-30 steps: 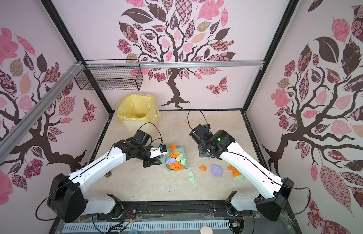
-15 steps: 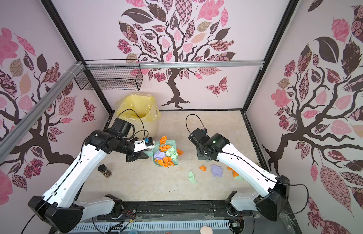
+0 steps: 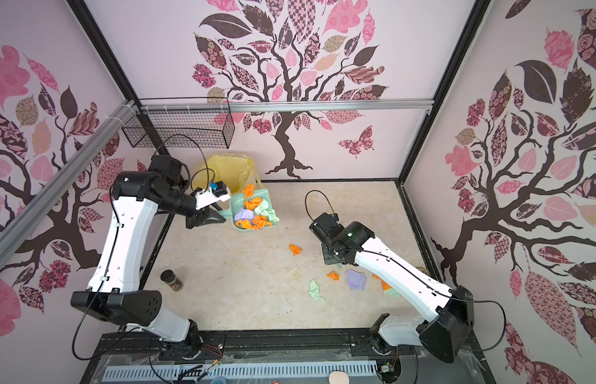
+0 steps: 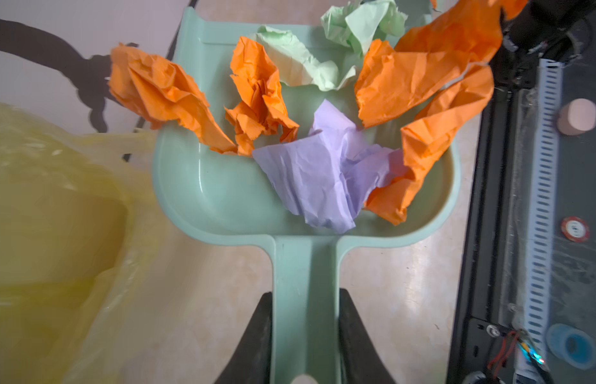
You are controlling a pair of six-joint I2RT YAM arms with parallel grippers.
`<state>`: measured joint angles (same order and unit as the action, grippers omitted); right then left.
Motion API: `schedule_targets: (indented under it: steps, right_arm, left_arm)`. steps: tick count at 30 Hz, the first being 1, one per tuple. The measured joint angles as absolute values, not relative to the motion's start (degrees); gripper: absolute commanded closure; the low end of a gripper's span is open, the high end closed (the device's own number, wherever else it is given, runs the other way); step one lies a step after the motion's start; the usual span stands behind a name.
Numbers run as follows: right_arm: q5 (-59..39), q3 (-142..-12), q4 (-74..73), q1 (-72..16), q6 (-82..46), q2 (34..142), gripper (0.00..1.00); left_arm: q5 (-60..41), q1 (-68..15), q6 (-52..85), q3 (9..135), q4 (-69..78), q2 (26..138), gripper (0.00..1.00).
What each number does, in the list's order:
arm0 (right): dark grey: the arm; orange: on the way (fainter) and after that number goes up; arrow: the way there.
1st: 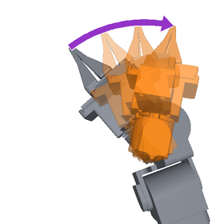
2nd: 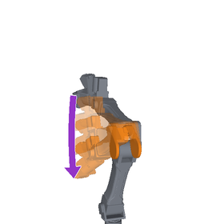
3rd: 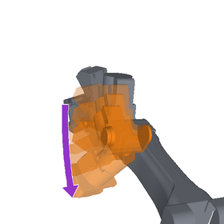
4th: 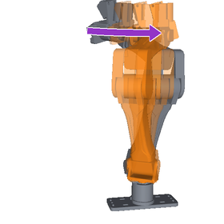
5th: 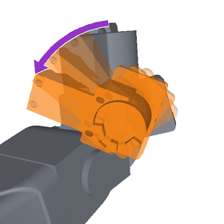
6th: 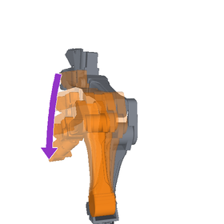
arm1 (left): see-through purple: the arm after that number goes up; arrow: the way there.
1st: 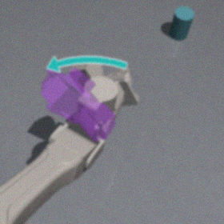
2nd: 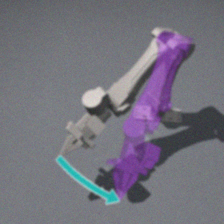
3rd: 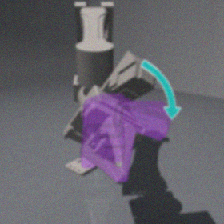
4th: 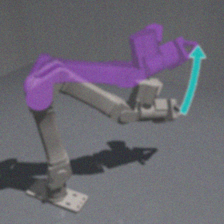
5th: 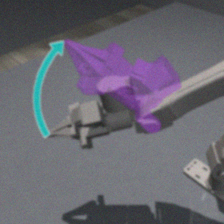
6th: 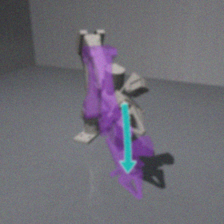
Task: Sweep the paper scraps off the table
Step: 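Lift the full dustpan with the left gripper while the right withdraws the broom, then carry the green dustpan with the left gripper over the yellow bin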
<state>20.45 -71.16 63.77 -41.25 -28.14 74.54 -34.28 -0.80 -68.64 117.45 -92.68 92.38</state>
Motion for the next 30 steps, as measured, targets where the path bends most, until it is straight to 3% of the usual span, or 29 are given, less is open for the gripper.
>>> schedule_targets:
  steps: [18, 30]
  right_arm:
    - [18.96, -69.97, 61.67, -40.36, -26.55, 74.61, 1.00]
    - [17.89, -67.24, 60.23, -40.36, -26.50, 74.61, 1.00]
  left_arm:
    - [-35.20, 11.70, -70.43, 138.89, -94.06, 109.47, 1.00]
    - [-31.53, 15.03, -69.95, 153.80, -94.08, 121.16, 1.00]
